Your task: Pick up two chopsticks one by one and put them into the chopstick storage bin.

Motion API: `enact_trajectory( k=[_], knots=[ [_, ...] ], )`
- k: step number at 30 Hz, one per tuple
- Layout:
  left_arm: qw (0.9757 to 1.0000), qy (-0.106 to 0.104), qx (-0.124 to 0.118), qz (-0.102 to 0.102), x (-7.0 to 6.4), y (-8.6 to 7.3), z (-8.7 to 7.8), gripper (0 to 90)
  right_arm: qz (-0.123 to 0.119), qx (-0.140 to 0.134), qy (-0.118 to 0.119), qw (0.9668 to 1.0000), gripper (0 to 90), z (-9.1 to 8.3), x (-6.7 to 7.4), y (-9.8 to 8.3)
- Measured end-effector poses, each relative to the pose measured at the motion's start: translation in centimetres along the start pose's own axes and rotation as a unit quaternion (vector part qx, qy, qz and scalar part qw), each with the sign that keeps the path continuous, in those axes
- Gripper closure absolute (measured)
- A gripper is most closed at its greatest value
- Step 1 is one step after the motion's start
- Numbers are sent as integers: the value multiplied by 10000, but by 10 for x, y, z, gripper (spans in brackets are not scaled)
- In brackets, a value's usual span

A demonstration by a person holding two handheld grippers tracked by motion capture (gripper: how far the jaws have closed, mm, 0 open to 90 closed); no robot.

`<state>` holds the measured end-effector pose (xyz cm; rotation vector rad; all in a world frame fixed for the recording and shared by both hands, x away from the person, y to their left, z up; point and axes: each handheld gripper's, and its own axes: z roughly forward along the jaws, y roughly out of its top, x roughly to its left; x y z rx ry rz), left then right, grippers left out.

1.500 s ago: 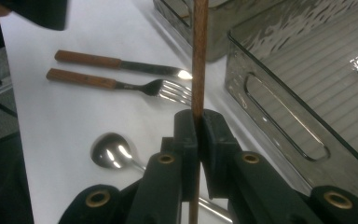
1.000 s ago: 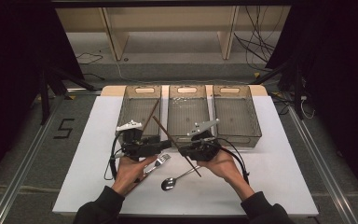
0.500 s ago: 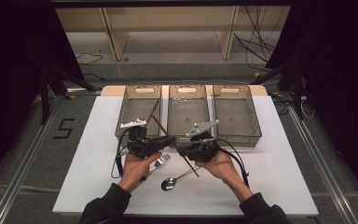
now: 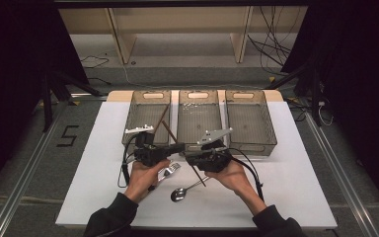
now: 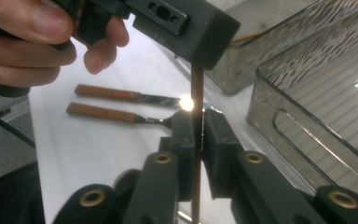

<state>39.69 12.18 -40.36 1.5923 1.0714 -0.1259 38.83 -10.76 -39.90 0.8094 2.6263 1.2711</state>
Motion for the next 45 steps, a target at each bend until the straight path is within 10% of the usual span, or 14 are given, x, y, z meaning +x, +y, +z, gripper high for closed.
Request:
enact_trajectory(
  k=[14, 26, 45],
  knots=[
    [9983, 505, -94, 282, 20, 54, -51, 839, 113, -366, -213, 9990, 431, -35, -6, -21],
    [9954, 910, -268, 169, 45, 101, -87, 839, 19, -630, -258, 9977, 311, -47, 1, -50],
    [9899, 1406, -9, -187, 81, 133, -68, 839, 265, -653, -263, 9972, 261, -56, -1, -81]
  ],
)
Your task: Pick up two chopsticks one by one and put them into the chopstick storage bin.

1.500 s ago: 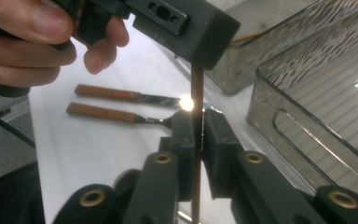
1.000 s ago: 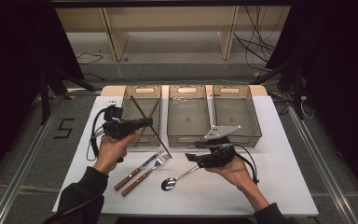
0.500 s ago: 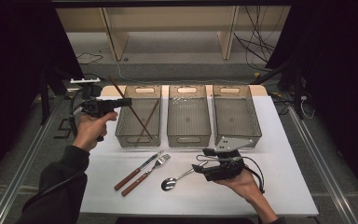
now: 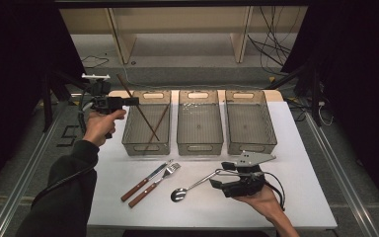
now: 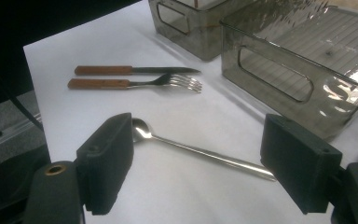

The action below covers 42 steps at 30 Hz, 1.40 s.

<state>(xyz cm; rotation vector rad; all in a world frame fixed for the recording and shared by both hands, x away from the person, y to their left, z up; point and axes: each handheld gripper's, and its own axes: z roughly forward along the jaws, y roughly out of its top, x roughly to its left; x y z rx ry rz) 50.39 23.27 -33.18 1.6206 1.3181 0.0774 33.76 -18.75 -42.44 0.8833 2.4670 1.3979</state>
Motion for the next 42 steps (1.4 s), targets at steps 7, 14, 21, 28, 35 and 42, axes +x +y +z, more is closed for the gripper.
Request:
enact_trajectory(
  k=[7, 14, 21, 28, 35, 42],
  knots=[
    [9995, 149, 275, -62, 5, -2, 23, 837, -30, -110, 27, 9999, 255, -5, 2, -1],
    [9987, 204, 466, -57, 3, -5, 37, 836, -83, -34, 59, 9999, 256, -2, 5, -4],
    [9980, 249, 580, -26, 3, -9, 44, 835, -106, -26, 59, 9999, 256, -3, 5, -4],
    [9970, 243, 726, -97, 5, -14, 51, 833, -110, -12, 56, 9999, 257, -2, 5, -4],
    [9957, 294, 864, -128, 5, -20, 61, 819, -157, -10, 56, 9999, 258, -2, 6, -4],
    [9932, 611, 993, -70, 1, -18, 69, 650, -161, 12, 57, 9999, 259, -1, 6, -4]
  ],
)
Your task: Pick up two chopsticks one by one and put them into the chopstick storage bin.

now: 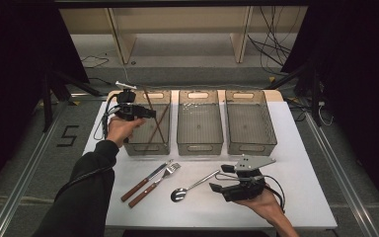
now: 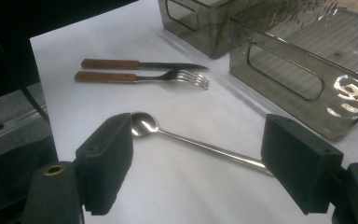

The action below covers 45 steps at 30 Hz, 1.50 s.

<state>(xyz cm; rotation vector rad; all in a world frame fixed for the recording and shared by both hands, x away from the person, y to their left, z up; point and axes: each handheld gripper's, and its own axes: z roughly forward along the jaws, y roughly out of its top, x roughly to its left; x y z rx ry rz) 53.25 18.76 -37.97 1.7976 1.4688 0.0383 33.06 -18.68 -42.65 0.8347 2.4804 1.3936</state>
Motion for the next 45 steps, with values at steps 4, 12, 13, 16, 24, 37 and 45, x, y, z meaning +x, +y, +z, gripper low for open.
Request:
enact_trajectory(
  k=[4, 12, 13, 16, 24, 37, 45],
  knots=[
    [9999, 127, 21, -94, 1, 0, 2, 502, -5, -16, 8, 10000, 260, -1, 0, 0],
    [9997, -21, -157, 161, -11, -5, -14, 260, -5, -49, 12, 10000, 260, -2, 0, 1],
    [9996, -68, -179, 211, -14, -7, -17, 242, -14, -37, 15, 10000, 260, -2, 0, 1],
    [9987, -196, -252, 407, -23, -14, -28, 195, -15, -38, 22, 10000, 259, -2, 0, 1],
    [9938, -372, -447, 945, -45, -45, -51, 162, -4, -88, -48, 9999, 259, -4, -2, 0],
    [9853, -714, -440, 1489, -73, -91, -54, 163, 86, -180, -204, 9996, 258, -11, -4, -6],
    [9816, -702, -198, 1762, -83, -109, -37, 162, 189, -219, -326, 9990, 256, -18, -4, -15]
  ],
)
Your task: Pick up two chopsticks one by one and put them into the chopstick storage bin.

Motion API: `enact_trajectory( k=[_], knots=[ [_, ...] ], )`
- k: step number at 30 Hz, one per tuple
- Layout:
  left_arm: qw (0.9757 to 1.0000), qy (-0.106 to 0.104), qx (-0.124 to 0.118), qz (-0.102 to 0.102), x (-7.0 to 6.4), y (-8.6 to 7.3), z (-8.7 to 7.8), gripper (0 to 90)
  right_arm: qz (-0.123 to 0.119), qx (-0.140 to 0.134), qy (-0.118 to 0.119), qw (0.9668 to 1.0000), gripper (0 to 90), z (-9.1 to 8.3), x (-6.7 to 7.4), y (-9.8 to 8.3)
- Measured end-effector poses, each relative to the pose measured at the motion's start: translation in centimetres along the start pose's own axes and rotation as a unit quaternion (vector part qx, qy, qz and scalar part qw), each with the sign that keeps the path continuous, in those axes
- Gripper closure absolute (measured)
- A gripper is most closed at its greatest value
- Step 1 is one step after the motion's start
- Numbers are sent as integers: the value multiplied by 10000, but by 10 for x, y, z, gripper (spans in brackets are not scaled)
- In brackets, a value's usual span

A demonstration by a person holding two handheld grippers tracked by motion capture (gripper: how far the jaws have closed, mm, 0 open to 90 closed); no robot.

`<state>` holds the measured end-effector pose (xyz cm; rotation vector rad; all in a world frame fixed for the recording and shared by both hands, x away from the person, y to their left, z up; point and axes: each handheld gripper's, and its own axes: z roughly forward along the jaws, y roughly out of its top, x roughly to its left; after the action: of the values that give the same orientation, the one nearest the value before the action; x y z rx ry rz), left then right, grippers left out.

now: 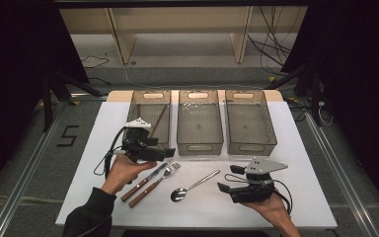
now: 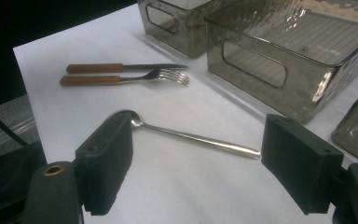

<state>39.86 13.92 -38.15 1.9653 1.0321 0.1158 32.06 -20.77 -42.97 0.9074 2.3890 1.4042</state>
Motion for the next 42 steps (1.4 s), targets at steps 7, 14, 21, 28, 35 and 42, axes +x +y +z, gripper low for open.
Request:
enact_trajectory(
  k=[7, 14, 21, 28, 35, 42],
  knots=[
    [9997, -13, 184, 189, -12, -7, 12, 162, 89, -75, -99, 9999, 254, -6, -2, -6],
    [9982, 37, 410, 438, -25, -15, 25, 161, 146, -131, -170, 9997, 251, -9, -3, -10],
    [9963, -8, 575, 644, -36, -20, 34, 161, 198, -239, -230, 9993, 250, -14, -4, -14],
    [9932, -5, 816, 833, -44, -25, 45, 161, 260, -297, -288, 9988, 250, -18, -4, -17],
    [9892, -75, 1082, 982, -50, -28, 53, 162, 293, -297, -295, 9987, 250, -19, -5, -19],
    [9853, -2, 1299, 1114, -55, -32, 62, 163, 310, -289, -308, 9986, 249, -20, -4, -20]
  ],
)
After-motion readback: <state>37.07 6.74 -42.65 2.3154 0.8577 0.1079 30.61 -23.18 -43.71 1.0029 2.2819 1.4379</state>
